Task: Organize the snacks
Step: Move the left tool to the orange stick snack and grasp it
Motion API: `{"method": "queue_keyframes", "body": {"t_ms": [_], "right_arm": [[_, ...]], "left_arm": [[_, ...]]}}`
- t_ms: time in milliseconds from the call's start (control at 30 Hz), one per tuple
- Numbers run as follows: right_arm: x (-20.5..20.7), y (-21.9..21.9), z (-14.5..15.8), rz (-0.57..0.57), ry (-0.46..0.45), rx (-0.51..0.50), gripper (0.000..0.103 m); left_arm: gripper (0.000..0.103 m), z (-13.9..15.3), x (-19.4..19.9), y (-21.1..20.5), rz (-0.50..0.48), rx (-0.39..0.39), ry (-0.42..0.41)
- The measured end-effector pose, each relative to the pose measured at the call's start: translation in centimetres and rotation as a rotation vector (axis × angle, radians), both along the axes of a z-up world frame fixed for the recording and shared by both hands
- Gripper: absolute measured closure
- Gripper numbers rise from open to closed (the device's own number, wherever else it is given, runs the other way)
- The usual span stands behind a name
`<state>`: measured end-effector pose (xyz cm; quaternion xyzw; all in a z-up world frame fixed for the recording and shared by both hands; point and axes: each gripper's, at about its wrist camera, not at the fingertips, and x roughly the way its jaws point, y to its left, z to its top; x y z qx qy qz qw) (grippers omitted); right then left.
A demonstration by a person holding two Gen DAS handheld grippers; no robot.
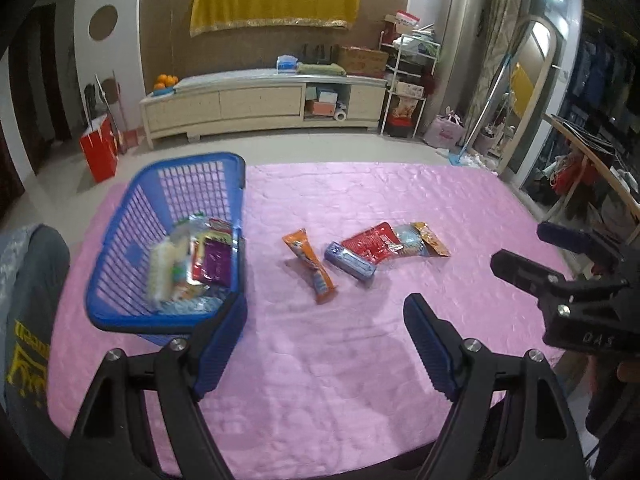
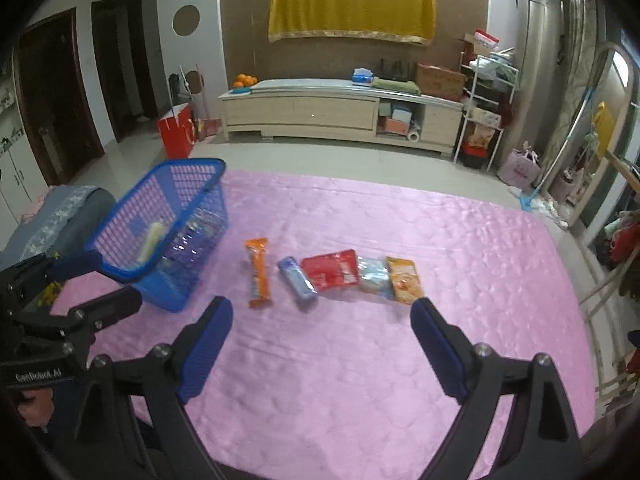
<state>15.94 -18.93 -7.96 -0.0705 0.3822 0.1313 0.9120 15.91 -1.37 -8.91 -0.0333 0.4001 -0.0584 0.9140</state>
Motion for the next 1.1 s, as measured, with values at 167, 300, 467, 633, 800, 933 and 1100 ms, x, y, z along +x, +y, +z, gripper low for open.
{"method": "queue_keyframes", "body": {"t_ms": [167, 300, 467, 633, 800, 933, 1100], "right_arm": [[0.6, -2.0, -1.7, -0.008, 0.005, -0.029, 0.01], [1.6, -3.0, -3.5, -0.006, 0.029, -0.023, 0.01], [3.0, -4.0, -5.5, -0.016, 0.045, 0.028, 0.01], [4.7, -4.3, -7.1, -0.023, 0.063, 0.028, 0.017], [6.7, -3.8, -9.0, -0.001, 0.098, 0.028, 0.022], [8.4, -2.9, -10.7, 0.023, 0.134, 0.036, 0.025], [9.9, -1.9, -12.3, 0.028, 0.171, 0.049, 0.031]], "left_arm": [[0.024, -2.3, 1.8, -1.8, 0.007, -0.024, 0.058], [0.024, -3.6, 2.8, -3.3, 0.023, 0.036, 0.065], [0.025, -5.6, 4.3, -4.8, 0.021, 0.086, 0.085], [0.037, -7.9, 6.9, -4.9, 0.028, 0.089, 0.134], [0.042, -9.8, 9.5, -4.5, 0.067, 0.069, 0.205], [0.042, -11.4, 11.4, -4.1, 0.086, 0.087, 0.233], [0.045, -13.1, 13.2, -3.1, 0.118, 0.089, 0.275]]}}
